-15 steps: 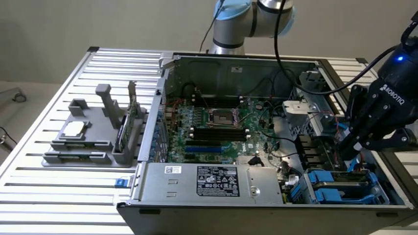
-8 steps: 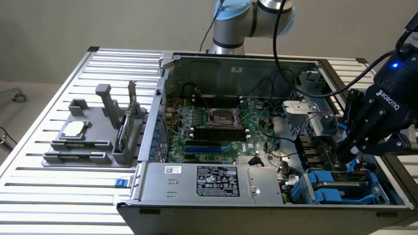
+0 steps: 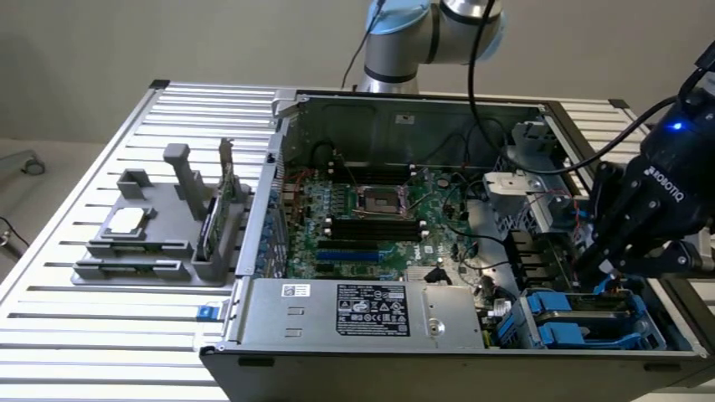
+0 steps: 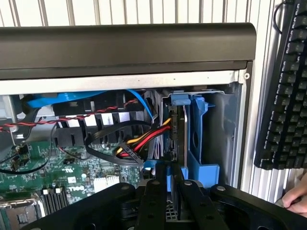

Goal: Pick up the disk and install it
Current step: 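Insert the first disk wire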

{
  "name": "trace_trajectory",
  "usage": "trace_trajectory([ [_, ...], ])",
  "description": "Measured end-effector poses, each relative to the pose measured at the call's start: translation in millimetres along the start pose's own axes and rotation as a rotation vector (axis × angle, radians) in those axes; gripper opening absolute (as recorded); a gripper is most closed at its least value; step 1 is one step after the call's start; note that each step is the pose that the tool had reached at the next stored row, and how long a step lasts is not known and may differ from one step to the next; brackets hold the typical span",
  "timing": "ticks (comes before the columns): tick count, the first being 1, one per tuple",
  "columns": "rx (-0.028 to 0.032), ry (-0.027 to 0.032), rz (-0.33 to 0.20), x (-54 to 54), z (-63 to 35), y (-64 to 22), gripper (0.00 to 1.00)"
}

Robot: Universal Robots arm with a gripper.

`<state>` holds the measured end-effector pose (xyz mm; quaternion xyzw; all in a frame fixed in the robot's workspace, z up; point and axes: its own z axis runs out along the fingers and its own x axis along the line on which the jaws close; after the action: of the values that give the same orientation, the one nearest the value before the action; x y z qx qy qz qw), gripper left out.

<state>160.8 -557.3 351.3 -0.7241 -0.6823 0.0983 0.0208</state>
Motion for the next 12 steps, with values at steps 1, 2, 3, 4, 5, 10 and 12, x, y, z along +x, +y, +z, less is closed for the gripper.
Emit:
trace_trajectory([
  [1,0.0001,0.0026,-0.001,-0.7,0.7,0.7,0.16],
  [2,0.0003,0.0050,-0.001,-1.2,1.4,1.4,0.16],
  [3,0.0004,0.0075,-0.001,-1.7,2.0,2.1,0.16],
  [4,0.0005,0.0100,-0.002,-2.2,2.5,2.8,0.16],
  [5,0.0006,0.0126,-0.002,-2.7,3.1,3.5,0.16],
  [10,0.0013,0.0246,-0.004,-6.4,6.1,7.2,0.16],
  [12,0.0014,0.0283,-0.005,-8.5,7.5,8.4,0.16],
])
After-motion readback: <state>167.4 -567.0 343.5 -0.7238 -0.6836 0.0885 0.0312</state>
